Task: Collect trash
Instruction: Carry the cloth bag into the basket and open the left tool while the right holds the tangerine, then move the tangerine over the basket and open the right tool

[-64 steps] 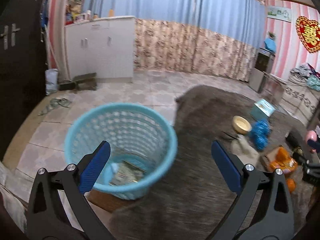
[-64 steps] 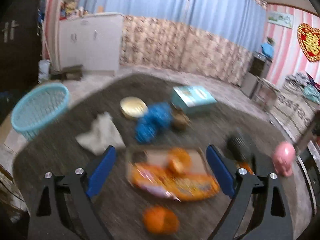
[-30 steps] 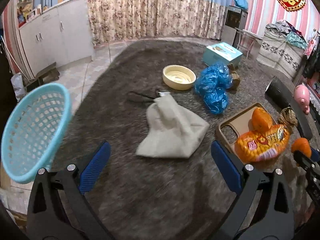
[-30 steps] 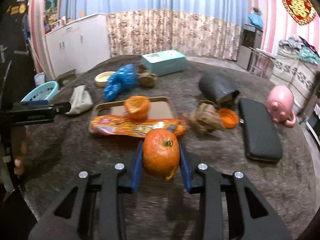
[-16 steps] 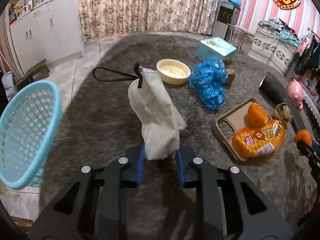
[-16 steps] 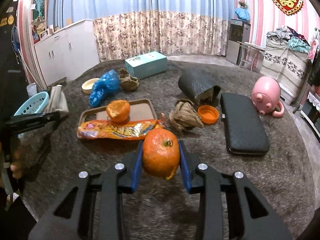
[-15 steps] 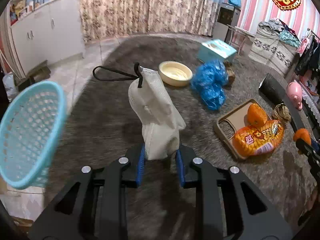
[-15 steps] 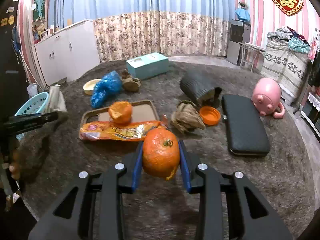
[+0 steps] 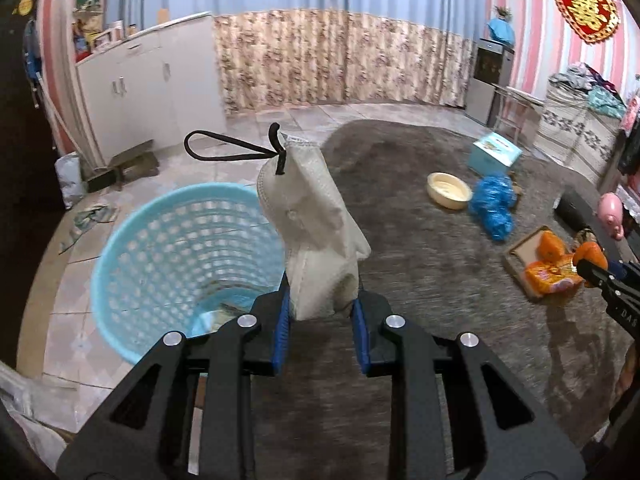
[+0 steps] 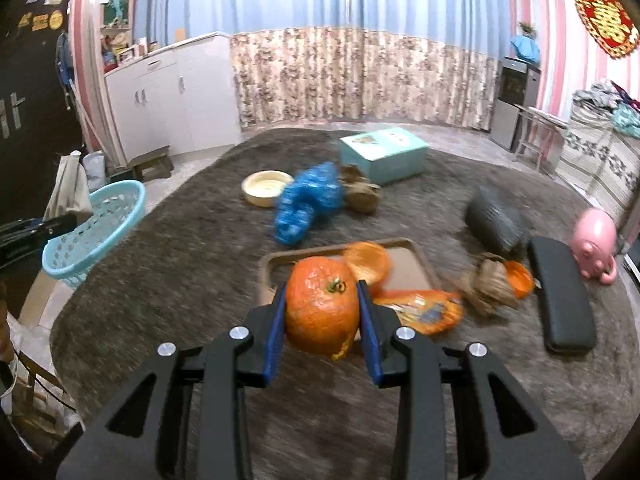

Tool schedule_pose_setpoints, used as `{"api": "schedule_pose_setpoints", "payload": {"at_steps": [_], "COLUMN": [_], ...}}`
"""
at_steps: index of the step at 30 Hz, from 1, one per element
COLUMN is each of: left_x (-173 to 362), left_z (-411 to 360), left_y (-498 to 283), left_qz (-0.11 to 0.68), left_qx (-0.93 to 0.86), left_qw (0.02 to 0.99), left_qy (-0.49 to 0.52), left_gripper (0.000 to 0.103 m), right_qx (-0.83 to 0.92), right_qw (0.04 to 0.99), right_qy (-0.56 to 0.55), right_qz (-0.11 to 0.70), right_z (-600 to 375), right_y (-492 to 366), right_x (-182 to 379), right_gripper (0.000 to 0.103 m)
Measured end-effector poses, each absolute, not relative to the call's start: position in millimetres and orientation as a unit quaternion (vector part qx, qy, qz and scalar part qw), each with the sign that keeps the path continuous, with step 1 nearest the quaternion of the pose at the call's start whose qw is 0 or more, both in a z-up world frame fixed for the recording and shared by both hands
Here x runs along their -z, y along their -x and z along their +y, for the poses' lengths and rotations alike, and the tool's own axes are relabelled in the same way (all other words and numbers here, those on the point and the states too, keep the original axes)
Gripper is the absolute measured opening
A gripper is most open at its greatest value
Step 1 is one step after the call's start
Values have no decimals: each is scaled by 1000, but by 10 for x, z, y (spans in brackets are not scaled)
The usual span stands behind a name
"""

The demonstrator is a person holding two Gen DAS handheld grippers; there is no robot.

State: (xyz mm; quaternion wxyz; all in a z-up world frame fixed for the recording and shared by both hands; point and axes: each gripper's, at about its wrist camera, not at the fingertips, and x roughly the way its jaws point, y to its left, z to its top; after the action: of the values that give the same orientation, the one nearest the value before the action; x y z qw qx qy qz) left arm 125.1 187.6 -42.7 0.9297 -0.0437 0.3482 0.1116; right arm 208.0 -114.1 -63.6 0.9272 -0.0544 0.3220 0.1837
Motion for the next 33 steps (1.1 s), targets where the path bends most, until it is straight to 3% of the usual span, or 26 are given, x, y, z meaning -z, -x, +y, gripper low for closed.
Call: {"api": "schedule_pose_setpoints", "payload": {"at_steps": [20,28,33], "left_x": [699,692,600], "left_z": [2956,3151,3294], "left_y": [-1264,-1235,-1126], "left_qz": [354,340,317], "left_qx": [-160,-179,-208], "left_qw": [920,922,922], "left_qy": [46,58,71], "left_gripper": [26,64,79], "right_qx": [-260,-271,-287], "right_qw": [916,912,907], "right_qy": [100,104,102], "right_qz": [290,291,292], "right_z": [271,530,780], "right_y": [-2194,-2248,-2288], "right_x": [414,419,442], "right_gripper": [34,34,34]}}
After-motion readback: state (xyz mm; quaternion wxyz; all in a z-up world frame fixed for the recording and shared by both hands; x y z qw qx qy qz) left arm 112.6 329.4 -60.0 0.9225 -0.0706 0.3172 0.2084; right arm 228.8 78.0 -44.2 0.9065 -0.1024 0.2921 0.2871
